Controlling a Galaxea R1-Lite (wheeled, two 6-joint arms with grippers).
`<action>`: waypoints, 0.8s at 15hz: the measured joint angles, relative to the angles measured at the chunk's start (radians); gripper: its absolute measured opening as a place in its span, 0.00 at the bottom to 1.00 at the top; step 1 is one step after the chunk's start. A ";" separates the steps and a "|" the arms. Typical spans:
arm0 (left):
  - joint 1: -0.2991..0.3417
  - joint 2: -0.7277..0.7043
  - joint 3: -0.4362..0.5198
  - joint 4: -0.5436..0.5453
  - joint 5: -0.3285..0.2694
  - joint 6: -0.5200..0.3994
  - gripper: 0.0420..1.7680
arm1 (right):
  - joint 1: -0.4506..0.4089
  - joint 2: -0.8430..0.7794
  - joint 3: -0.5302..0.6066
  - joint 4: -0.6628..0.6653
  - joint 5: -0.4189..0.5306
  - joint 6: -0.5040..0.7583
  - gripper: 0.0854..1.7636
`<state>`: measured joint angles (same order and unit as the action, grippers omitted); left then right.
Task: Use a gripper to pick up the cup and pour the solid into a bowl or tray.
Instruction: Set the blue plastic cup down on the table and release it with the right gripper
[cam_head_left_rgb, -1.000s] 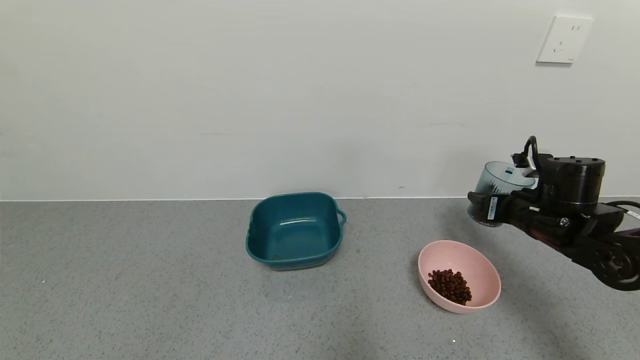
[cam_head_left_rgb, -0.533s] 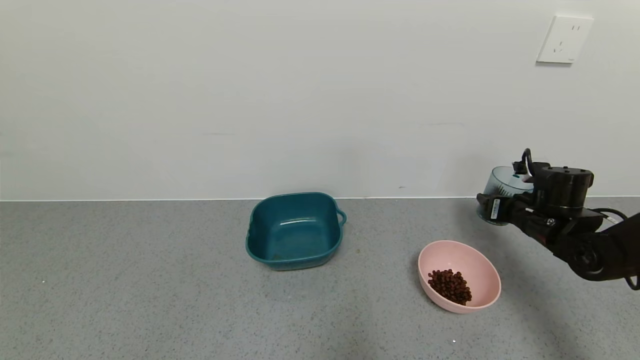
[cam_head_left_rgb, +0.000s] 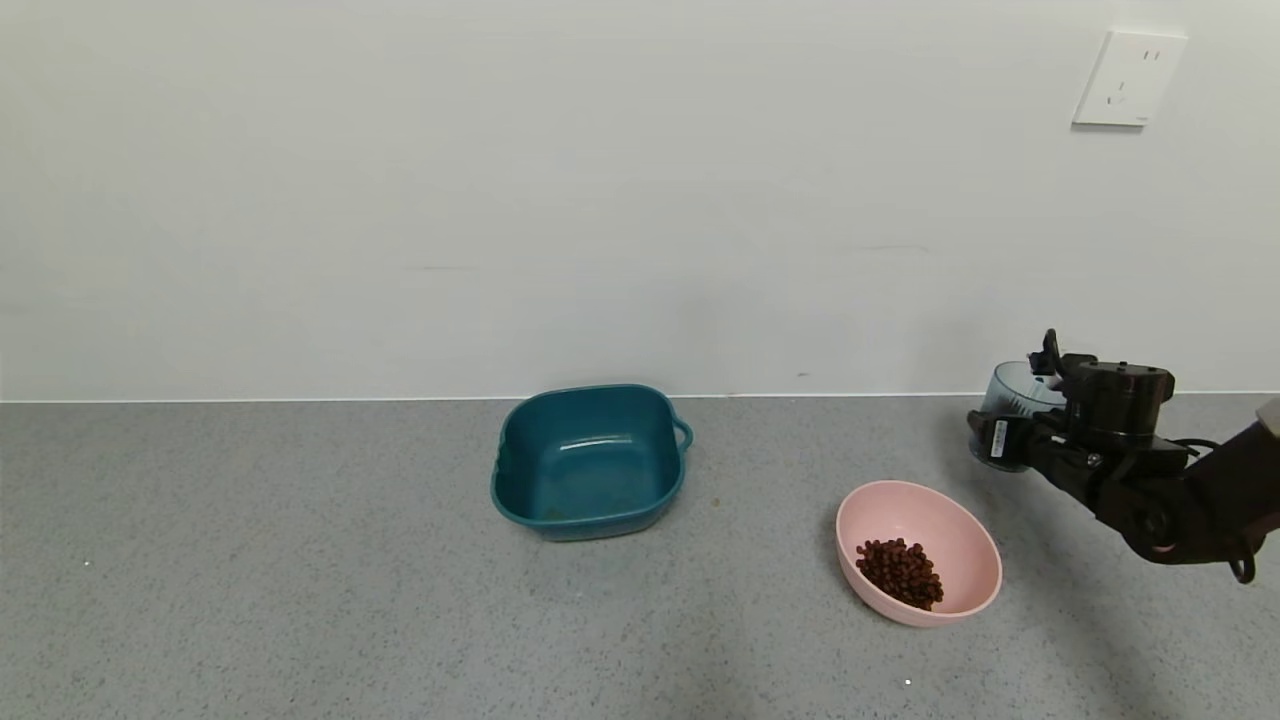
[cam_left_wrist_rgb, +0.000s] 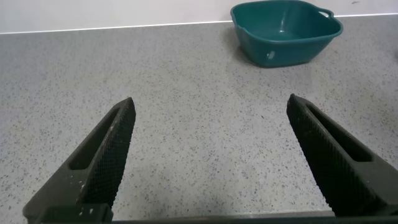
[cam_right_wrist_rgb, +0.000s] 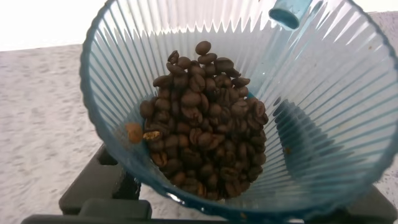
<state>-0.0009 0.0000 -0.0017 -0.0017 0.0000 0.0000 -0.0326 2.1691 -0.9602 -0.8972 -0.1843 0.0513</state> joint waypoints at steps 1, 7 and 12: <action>0.000 0.000 0.000 0.000 0.000 0.000 0.99 | -0.006 0.013 -0.007 0.000 0.000 0.000 0.75; 0.000 0.000 0.000 0.000 0.000 0.000 0.99 | -0.032 0.088 -0.079 0.000 0.001 0.000 0.75; 0.000 0.000 0.000 0.000 0.000 0.000 0.99 | -0.037 0.130 -0.122 0.001 0.000 0.004 0.75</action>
<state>-0.0009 0.0000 -0.0017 -0.0017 0.0000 0.0000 -0.0691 2.2991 -1.0819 -0.8966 -0.1843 0.0551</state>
